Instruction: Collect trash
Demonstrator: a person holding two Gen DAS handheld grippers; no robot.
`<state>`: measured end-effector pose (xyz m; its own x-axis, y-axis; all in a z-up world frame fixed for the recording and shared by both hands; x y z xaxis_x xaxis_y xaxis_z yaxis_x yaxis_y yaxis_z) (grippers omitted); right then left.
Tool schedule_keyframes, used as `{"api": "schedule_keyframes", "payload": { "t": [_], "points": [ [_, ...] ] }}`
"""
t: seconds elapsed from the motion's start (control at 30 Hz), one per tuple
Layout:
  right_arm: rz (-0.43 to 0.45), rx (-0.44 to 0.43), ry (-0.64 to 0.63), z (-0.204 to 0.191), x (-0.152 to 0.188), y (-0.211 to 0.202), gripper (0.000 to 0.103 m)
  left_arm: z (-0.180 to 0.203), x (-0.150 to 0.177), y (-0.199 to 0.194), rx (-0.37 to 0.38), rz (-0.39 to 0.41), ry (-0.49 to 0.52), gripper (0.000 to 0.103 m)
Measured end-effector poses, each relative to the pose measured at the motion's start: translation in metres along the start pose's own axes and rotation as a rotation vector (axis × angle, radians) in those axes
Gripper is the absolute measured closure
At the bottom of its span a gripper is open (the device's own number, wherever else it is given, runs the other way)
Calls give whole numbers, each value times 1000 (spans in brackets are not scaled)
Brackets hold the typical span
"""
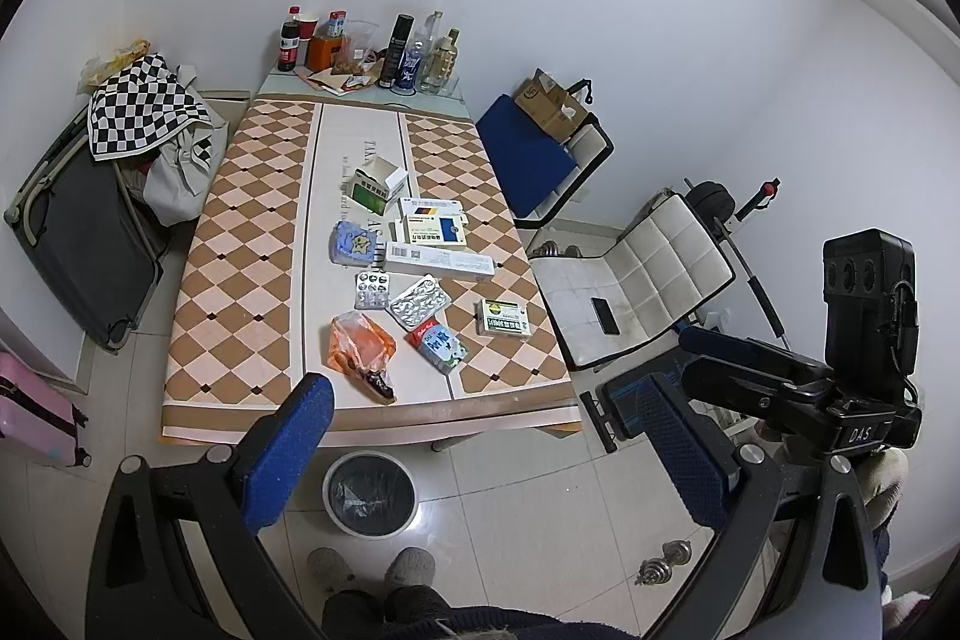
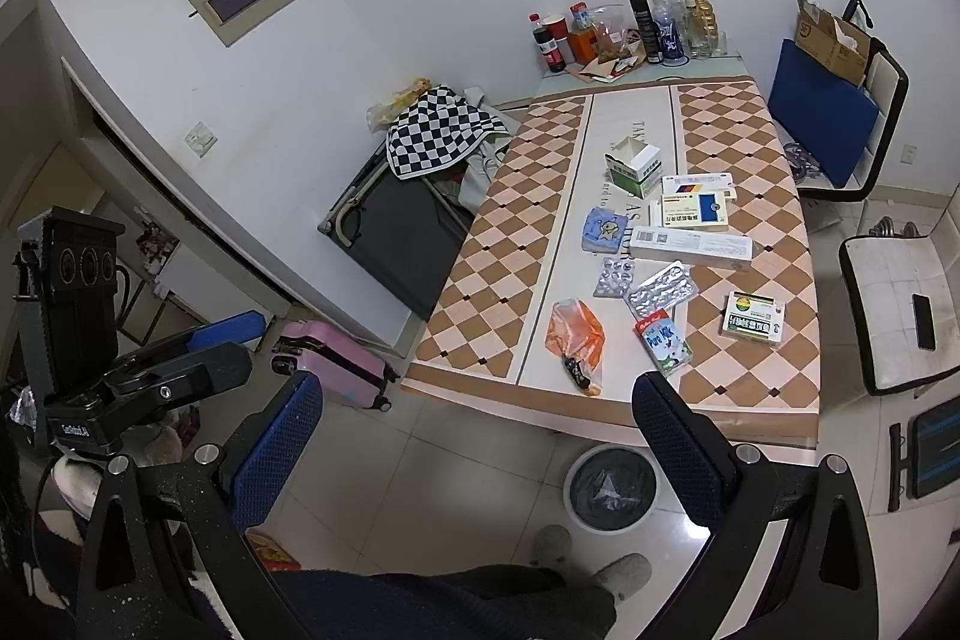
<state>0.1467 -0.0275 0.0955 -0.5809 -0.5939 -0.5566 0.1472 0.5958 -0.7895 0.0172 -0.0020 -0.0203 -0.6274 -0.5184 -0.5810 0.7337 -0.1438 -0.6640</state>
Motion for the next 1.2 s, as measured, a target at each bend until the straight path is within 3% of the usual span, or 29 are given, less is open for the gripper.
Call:
{"api": "schedule_keyframes", "payload": {
  "t": [0.43,1.2],
  "points": [
    [-1,-5,-1,-4,-1,-1,0,21,-12,2,-2,-1,2,0],
    [5,-6,-2,-4,3,-1,0,21,-10,1,2,3,1,0]
  ]
}}
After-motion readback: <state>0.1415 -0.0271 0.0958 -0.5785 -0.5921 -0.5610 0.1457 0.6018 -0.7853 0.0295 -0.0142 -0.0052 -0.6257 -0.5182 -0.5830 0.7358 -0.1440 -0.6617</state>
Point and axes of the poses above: each gripper's, at about its wrist camera, not at the fingertips, and y roughly the way its jaws point, z to its right, x to its underside, the point moved 3 cm from there along y, roughly the way its jaws point, and after that the axes turned 7 degrees about x, right-handed, at the moved point
